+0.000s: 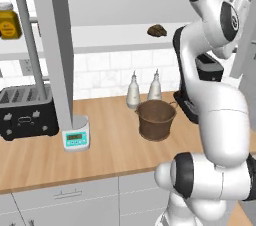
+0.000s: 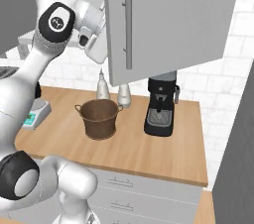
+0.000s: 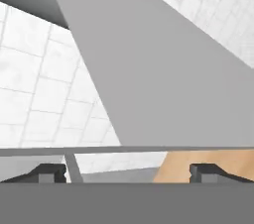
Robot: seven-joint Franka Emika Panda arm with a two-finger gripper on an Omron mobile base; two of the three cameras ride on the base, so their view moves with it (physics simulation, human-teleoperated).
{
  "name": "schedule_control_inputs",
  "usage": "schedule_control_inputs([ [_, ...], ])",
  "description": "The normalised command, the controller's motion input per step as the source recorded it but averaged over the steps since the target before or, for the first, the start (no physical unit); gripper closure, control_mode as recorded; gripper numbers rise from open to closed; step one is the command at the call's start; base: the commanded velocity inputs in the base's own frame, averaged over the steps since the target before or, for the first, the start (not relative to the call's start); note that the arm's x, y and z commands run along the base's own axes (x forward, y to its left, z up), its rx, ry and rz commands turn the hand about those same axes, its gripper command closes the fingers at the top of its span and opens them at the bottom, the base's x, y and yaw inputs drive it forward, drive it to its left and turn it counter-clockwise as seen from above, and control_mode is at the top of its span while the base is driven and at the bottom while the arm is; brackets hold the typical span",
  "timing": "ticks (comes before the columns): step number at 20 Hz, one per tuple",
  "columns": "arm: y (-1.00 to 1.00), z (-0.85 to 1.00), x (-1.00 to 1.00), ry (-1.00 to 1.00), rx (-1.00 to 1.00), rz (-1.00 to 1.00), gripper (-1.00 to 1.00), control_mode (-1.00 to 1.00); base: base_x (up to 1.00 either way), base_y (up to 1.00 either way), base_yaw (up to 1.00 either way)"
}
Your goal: Open the cabinet, pick up the bread from the cabinet and place it in the basket. Then move the basket to the dining counter.
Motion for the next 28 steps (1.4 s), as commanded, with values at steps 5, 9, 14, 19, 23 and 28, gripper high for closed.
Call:
schedule_control_inputs([
  [5,-0.5,0.0,-0.89,-0.13,0.14,-0.42,-1.0,-1.0,0.0,0.0,0.0],
  [9,-0.41,0.0,-0.92,-0.1,0.11,-0.46,-1.0,-1.0,0.0,0.0,0.0],
  [14,-0.94,-0.17,0.0,-0.08,0.05,-0.4,-1.0,-1.0,0.0,0.0,0.0],
  [19,-0.46,-0.18,0.57,-0.17,0.07,-0.1,-1.0,-1.0,0.0,0.0,0.0],
  [23,0.25,-0.29,0.16,-0.2,0.13,0.0,-1.0,-1.0,0.0,0.0,0.0],
  [28,1.0,-0.26,-0.01,-0.11,0.03,0.1,-1.0,-1.0,0.0,0.0,0.0],
])
